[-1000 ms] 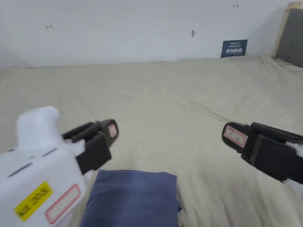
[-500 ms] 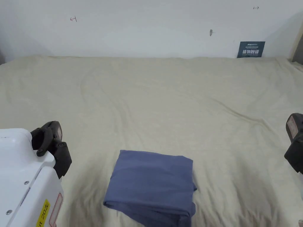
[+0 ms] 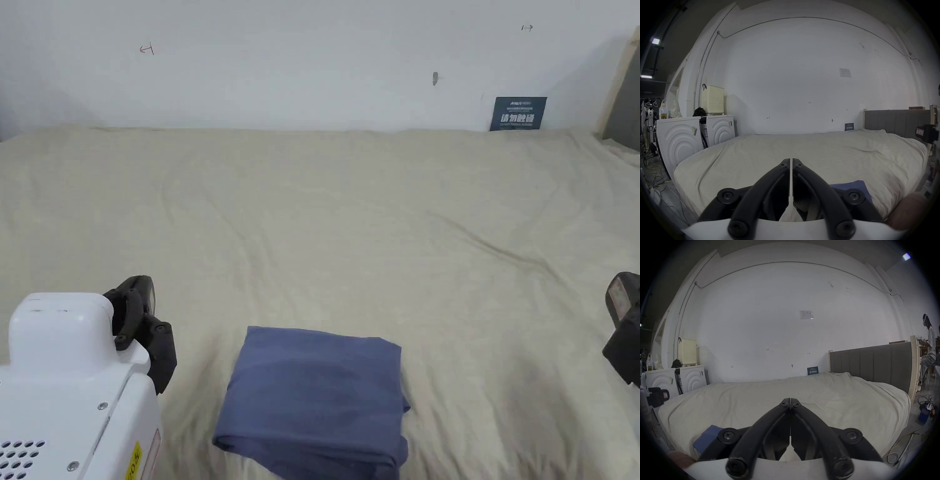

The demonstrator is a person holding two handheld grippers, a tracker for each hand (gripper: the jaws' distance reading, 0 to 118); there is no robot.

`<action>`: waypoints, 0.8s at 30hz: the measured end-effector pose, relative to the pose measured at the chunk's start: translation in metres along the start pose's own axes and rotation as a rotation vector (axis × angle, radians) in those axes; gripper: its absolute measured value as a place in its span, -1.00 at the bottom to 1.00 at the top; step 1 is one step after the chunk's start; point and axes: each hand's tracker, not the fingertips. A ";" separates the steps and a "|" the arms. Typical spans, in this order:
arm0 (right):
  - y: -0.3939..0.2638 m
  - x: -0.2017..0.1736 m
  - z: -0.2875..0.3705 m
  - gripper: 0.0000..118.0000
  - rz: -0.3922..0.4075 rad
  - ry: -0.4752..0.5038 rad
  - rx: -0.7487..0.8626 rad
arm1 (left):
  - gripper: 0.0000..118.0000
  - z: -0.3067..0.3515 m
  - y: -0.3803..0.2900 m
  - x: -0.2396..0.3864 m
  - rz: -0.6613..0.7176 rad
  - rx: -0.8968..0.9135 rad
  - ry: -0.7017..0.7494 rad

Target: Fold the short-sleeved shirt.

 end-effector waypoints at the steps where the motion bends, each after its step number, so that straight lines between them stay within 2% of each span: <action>1: 0.005 -0.001 0.001 -1.00 -0.004 0.001 0.008 | -0.95 0.000 0.002 -0.001 0.001 -0.006 -0.002; 3: 0.019 -0.009 -0.001 -1.00 0.014 0.065 0.027 | -0.95 0.002 0.006 -0.006 0.009 -0.018 -0.005; 6: 0.036 -0.033 -0.021 -1.00 0.096 0.258 -0.087 | -0.95 0.002 0.011 -0.015 0.010 -0.035 -0.001; 8: 0.032 -0.059 -0.053 -1.00 0.205 0.387 -0.363 | -0.95 0.000 0.013 -0.025 0.046 -0.083 -0.029; 10: 0.009 -0.078 -0.086 -1.00 0.184 0.543 -0.645 | -0.95 -0.005 0.012 -0.032 0.091 -0.138 -0.060; 11: -0.008 -0.083 -0.099 -1.00 0.130 0.583 -0.743 | -0.95 -0.008 0.010 -0.034 0.094 -0.166 -0.064; 12: -0.022 -0.086 -0.108 -1.00 0.090 0.598 -0.819 | -0.95 -0.011 0.008 -0.037 0.094 -0.185 -0.073; 13: -0.036 -0.089 -0.117 -1.00 0.088 0.596 -0.863 | -0.95 -0.014 0.006 -0.040 0.096 -0.214 -0.093; 16: -0.071 -0.095 -0.137 -1.00 0.177 0.548 -0.961 | -0.95 -0.028 0.000 -0.048 0.089 -0.319 -0.154; 19: -0.096 -0.096 -0.148 -1.00 0.230 0.499 -1.057 | -0.95 -0.047 -0.006 -0.059 0.086 -0.396 -0.201; 22: -0.098 -0.091 -0.148 -1.00 0.194 0.519 -1.033 | -0.95 -0.075 -0.010 -0.074 0.112 -0.487 -0.270; 24: -0.097 -0.092 -0.152 -1.00 0.189 0.515 -1.052 | -0.95 -0.101 -0.015 -0.086 0.195 -0.609 -0.392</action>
